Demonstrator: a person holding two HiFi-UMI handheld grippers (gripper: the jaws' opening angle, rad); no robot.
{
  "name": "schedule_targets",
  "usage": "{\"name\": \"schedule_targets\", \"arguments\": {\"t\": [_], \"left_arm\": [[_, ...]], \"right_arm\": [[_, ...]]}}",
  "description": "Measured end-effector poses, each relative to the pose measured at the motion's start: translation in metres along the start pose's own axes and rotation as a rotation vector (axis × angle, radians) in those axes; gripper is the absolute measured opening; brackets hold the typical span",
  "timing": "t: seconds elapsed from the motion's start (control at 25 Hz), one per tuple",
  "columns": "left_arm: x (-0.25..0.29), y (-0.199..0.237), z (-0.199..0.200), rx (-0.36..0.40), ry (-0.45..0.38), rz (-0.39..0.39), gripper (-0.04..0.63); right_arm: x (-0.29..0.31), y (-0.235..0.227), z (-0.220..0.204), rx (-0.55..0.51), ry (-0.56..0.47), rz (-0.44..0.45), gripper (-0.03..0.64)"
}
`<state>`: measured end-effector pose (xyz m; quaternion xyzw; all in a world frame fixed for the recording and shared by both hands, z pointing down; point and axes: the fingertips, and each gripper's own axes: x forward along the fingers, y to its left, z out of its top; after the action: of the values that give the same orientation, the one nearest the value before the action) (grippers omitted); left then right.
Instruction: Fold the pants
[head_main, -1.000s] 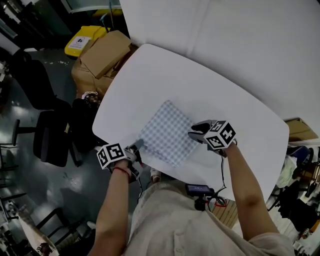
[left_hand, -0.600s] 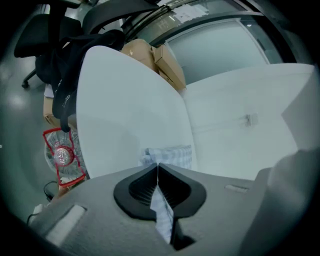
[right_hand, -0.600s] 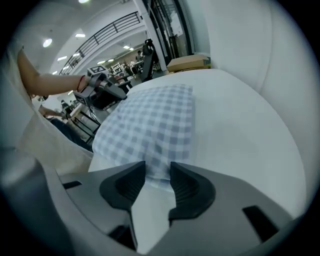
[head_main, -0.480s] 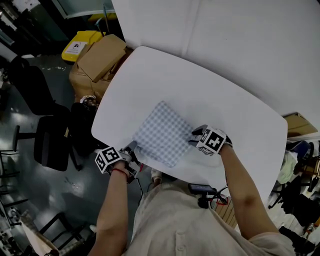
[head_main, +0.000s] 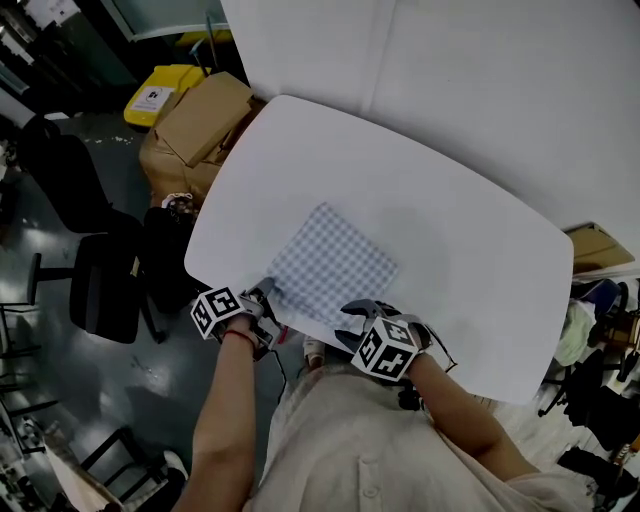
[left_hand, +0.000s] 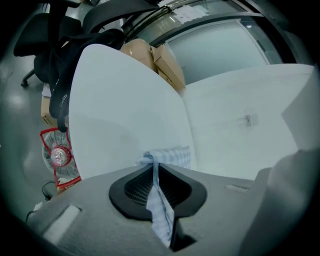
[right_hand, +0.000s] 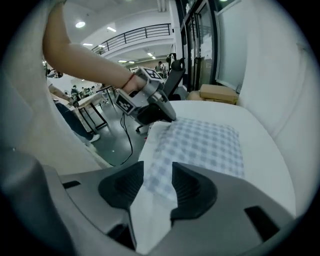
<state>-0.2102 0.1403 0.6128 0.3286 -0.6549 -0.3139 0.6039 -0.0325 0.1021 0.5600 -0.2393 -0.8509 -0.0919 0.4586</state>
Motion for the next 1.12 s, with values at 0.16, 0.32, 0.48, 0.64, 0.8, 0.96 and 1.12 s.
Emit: {"name": "schedule_targets", "arguments": {"t": [0.16, 0.32, 0.48, 0.64, 0.8, 0.96, 1.12], "left_arm": [[0.004, 0.002, 0.0, 0.029, 0.022, 0.038, 0.018], [0.008, 0.005, 0.0, 0.094, 0.042, 0.087, 0.018], [0.011, 0.005, -0.001, 0.136, 0.051, 0.127, 0.018], [0.009, 0.003, 0.003, 0.133, 0.029, 0.138, 0.015], [0.004, 0.009, 0.002, 0.096, 0.014, 0.143, 0.015], [-0.005, 0.015, -0.016, 0.038, -0.003, 0.147, 0.015], [-0.001, 0.013, -0.067, 0.072, 0.065, 0.164, 0.015]], "right_arm": [[0.014, 0.006, -0.006, 0.028, 0.063, -0.062, 0.16], [0.024, 0.001, -0.012, 0.028, 0.133, -0.104, 0.137], [0.032, -0.003, -0.021, -0.019, 0.22, -0.16, 0.08], [0.025, 0.008, -0.019, -0.126, 0.208, -0.161, 0.032], [0.033, 0.021, -0.033, -0.171, 0.198, -0.114, 0.032], [0.029, 0.014, -0.056, -0.257, 0.283, -0.109, 0.031], [0.003, -0.009, -0.099, -0.25, 0.354, -0.138, 0.031]]}}
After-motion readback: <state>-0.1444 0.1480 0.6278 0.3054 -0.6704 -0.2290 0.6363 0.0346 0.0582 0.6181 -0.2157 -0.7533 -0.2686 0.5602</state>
